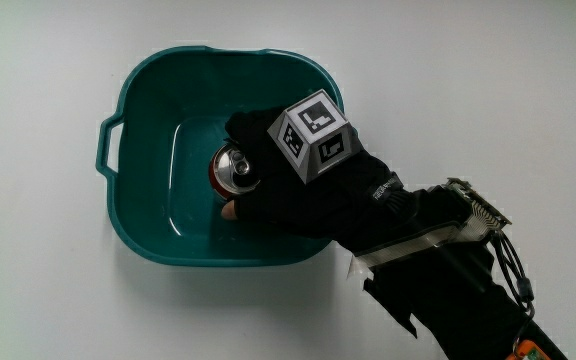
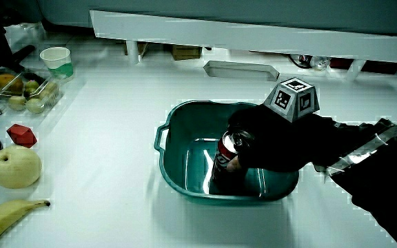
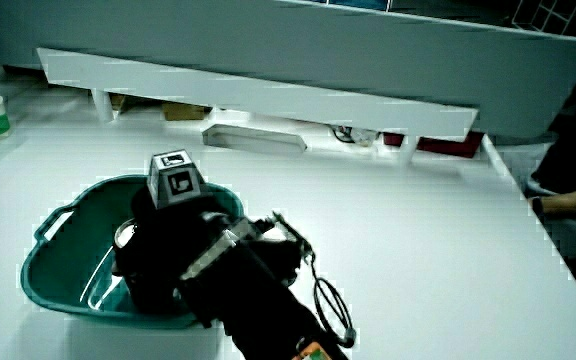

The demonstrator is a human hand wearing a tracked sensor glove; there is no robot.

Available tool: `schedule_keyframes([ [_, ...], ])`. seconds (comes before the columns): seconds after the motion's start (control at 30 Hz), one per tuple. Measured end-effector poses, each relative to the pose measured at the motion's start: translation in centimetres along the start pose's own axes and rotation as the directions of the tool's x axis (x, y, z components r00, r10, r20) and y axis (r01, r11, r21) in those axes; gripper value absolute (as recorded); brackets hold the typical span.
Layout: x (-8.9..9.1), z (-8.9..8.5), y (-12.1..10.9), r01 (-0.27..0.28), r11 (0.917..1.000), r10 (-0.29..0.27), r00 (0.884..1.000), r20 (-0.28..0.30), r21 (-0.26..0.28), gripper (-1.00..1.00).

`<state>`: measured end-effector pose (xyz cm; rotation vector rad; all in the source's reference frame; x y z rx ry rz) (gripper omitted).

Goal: Place cola into plate

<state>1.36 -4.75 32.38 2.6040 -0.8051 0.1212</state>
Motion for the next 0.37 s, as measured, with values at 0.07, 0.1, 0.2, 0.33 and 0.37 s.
schedule_keyframes([
  [0.07,0.1,0.0,-0.1,0.004,1.0,-0.004,1.0,-0.004,-0.005,-0.38],
  [0.1,0.2,0.0,-0.2,-0.003,0.9999,0.003,1.0,-0.003,-0.01,-0.43],
  [0.2,0.5,-0.2,-0.7,0.016,0.9999,-0.016,1.0,-0.013,-0.001,-0.57],
  [0.33,0.6,0.8,-2.5,0.001,0.9991,-0.002,1.0,-0.027,-0.042,-0.76],
  [0.37,0.5,1.3,-3.1,-0.013,0.9968,0.009,0.999,-0.045,-0.079,-0.81],
])
